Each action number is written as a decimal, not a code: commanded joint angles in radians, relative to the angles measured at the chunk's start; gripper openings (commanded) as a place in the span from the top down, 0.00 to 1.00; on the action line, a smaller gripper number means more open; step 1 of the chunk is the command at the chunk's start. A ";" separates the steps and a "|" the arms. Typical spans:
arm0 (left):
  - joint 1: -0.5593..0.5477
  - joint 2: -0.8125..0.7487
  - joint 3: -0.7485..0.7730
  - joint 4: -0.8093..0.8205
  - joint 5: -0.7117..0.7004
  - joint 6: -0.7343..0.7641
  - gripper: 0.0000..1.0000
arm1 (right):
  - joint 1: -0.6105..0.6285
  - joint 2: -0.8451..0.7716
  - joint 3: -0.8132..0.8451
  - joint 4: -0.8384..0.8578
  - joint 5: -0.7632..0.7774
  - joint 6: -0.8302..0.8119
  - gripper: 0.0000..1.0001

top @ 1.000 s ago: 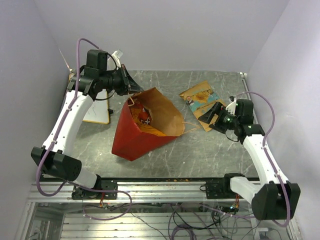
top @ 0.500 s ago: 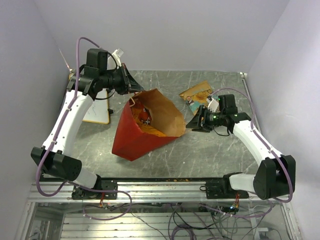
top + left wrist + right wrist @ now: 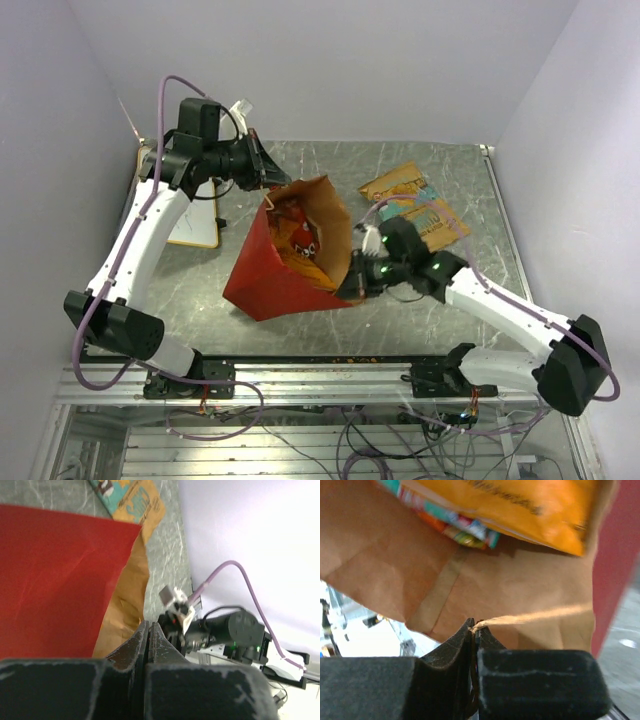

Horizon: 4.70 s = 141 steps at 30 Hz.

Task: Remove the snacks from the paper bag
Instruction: Adjust the paper bag at the center of the board, then take out the snack from the paper bag.

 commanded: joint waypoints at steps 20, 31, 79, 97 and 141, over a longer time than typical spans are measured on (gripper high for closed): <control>-0.028 -0.175 -0.182 -0.038 -0.068 -0.059 0.93 | 0.434 -0.178 0.100 -0.329 0.861 -0.079 0.21; -0.054 -0.219 -0.213 0.120 -0.062 -0.136 0.93 | 0.435 -0.099 0.376 -0.223 0.942 -0.468 0.09; -0.214 -0.307 -0.374 0.517 -0.137 -0.357 0.93 | 0.276 0.266 0.097 0.446 0.552 -1.843 0.14; -0.214 -0.327 -0.290 0.289 -0.196 -0.102 0.93 | 0.407 0.116 -0.080 0.657 0.405 -1.264 0.15; -0.285 -0.542 -0.622 0.416 -0.261 -0.324 0.93 | 0.650 0.146 -0.255 0.933 0.716 -0.775 0.17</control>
